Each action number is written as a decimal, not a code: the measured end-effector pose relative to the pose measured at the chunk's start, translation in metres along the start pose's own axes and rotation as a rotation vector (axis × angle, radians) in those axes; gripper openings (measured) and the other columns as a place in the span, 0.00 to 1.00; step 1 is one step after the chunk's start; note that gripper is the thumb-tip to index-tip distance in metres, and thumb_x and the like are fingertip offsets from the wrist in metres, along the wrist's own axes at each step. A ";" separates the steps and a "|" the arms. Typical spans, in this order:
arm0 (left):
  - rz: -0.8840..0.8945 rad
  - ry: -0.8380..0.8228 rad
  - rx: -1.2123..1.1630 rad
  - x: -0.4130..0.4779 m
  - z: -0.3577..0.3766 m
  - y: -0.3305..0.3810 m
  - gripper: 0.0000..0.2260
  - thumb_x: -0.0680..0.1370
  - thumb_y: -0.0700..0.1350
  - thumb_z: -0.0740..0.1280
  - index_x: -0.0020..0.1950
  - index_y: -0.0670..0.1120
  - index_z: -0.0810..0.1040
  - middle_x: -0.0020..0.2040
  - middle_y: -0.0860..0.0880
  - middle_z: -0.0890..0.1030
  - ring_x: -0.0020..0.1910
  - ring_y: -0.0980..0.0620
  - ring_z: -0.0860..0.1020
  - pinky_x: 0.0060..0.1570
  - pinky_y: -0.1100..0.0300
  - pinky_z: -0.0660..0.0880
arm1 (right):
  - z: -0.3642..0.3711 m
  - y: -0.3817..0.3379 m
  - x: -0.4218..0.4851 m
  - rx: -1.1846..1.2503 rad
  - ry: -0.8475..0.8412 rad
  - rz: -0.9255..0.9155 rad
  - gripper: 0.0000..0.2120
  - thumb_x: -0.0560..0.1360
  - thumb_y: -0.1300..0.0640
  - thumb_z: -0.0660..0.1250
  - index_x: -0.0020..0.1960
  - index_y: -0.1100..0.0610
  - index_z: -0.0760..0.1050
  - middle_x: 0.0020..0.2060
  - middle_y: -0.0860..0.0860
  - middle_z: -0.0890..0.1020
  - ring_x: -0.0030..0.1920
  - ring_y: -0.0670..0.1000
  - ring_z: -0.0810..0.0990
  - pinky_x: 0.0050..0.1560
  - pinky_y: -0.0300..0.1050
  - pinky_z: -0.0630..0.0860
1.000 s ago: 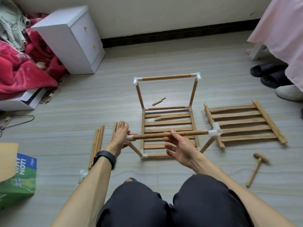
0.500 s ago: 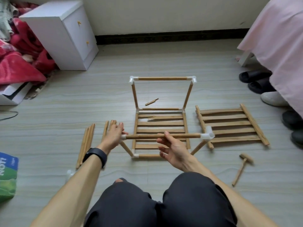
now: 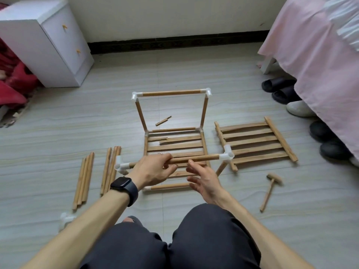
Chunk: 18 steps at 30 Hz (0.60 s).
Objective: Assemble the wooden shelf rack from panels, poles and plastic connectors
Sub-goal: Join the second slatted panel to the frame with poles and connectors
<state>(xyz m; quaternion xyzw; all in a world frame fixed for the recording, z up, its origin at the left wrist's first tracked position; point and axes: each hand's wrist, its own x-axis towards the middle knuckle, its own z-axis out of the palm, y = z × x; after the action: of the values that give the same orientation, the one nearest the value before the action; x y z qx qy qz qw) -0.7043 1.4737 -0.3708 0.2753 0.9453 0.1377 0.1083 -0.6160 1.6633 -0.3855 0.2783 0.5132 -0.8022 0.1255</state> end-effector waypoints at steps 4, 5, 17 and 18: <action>0.066 0.027 0.022 0.008 0.007 0.015 0.15 0.81 0.65 0.57 0.58 0.57 0.73 0.44 0.58 0.77 0.41 0.56 0.76 0.40 0.59 0.74 | -0.044 0.005 -0.008 -0.018 0.274 -0.149 0.09 0.79 0.51 0.69 0.50 0.57 0.80 0.41 0.53 0.80 0.33 0.47 0.78 0.35 0.44 0.74; 0.077 0.029 0.030 0.010 0.009 0.019 0.16 0.81 0.65 0.56 0.60 0.57 0.73 0.46 0.57 0.78 0.42 0.55 0.76 0.40 0.58 0.76 | -0.054 0.005 -0.010 -0.080 0.350 -0.217 0.09 0.80 0.50 0.69 0.47 0.56 0.79 0.37 0.52 0.79 0.32 0.48 0.77 0.36 0.47 0.74; -0.032 0.276 0.111 -0.018 0.000 0.008 0.18 0.83 0.61 0.54 0.62 0.54 0.77 0.58 0.49 0.80 0.60 0.48 0.75 0.61 0.50 0.70 | 0.006 -0.036 0.013 -1.826 0.039 -0.924 0.26 0.81 0.30 0.48 0.65 0.44 0.74 0.54 0.45 0.83 0.52 0.50 0.80 0.55 0.49 0.73; -0.119 0.328 0.116 -0.024 -0.004 -0.001 0.18 0.83 0.59 0.54 0.63 0.54 0.77 0.63 0.48 0.78 0.65 0.48 0.73 0.65 0.48 0.67 | 0.009 -0.040 0.019 -1.870 -0.048 -0.858 0.28 0.79 0.29 0.42 0.62 0.42 0.72 0.51 0.44 0.82 0.47 0.48 0.79 0.48 0.46 0.73</action>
<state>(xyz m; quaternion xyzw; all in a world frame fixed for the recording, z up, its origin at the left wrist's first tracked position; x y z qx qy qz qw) -0.6861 1.4588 -0.3647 0.1985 0.9712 0.1195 -0.0555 -0.6535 1.6751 -0.3629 -0.1537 0.9860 -0.0647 0.0050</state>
